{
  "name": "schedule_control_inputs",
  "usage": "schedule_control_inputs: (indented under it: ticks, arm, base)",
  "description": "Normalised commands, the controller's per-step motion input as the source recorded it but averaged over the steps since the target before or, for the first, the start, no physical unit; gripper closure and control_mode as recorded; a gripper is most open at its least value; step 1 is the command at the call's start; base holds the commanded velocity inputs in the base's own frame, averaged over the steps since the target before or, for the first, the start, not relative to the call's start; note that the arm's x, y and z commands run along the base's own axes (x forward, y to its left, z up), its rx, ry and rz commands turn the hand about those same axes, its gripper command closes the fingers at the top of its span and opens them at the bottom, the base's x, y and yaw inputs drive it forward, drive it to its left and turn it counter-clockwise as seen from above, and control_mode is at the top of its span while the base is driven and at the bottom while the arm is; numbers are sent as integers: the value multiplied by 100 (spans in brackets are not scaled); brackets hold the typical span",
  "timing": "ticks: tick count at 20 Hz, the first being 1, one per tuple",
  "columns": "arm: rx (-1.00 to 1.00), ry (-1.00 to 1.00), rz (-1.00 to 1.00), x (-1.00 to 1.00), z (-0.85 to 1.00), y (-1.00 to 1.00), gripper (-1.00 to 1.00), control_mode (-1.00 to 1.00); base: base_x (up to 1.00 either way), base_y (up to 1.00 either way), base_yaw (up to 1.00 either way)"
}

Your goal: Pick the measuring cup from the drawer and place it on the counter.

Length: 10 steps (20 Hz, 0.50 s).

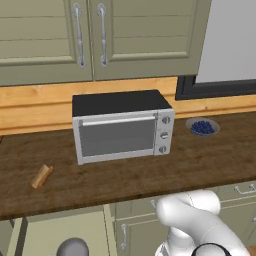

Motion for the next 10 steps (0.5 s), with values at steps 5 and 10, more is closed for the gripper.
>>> schedule_control_inputs:
  ticks: [5, 10]
  arm:
    - [0, 0, 0, 18, 20, -9, -100, -100]
    - [4, -2, 0, 84, 44, -49, -100, -100]
  base:
    - [0, 0, 0]
    - [0, 0, 0]
